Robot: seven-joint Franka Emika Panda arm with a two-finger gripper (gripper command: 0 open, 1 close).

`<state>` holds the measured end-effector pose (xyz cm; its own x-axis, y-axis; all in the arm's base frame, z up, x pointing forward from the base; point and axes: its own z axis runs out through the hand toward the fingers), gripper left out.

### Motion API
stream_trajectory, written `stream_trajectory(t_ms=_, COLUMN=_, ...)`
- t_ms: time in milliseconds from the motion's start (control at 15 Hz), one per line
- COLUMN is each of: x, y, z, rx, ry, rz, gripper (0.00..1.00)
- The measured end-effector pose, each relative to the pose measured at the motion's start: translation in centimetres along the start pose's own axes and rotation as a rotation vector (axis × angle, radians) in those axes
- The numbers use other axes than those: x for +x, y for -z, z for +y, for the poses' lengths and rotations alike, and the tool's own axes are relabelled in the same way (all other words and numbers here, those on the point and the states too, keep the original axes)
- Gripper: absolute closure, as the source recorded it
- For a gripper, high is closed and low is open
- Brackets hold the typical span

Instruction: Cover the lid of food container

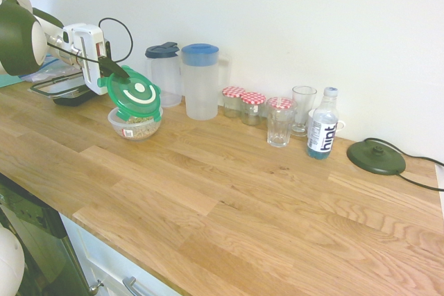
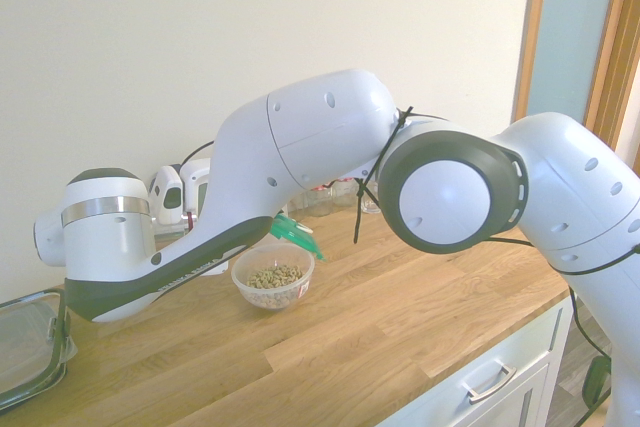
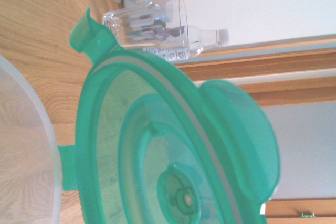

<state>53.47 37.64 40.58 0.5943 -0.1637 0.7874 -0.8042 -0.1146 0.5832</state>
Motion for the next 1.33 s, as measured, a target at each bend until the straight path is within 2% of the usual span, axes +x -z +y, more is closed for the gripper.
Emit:
stream_trajectory(t_ms=400, x=-1.1, y=-0.2, z=-1.5, rx=-0.021, ry=0.017, rz=0.010, gripper=1.00)
stream_trajectory(t_ms=467, x=-1.2, y=-0.3, z=-1.6, rx=-0.024, ry=0.019, rz=0.011, gripper=0.00)
stream_trajectory(t_ms=1333, x=-2.0, y=0.7, z=-1.6, rx=0.008, ry=0.056, rz=0.007, gripper=0.00)
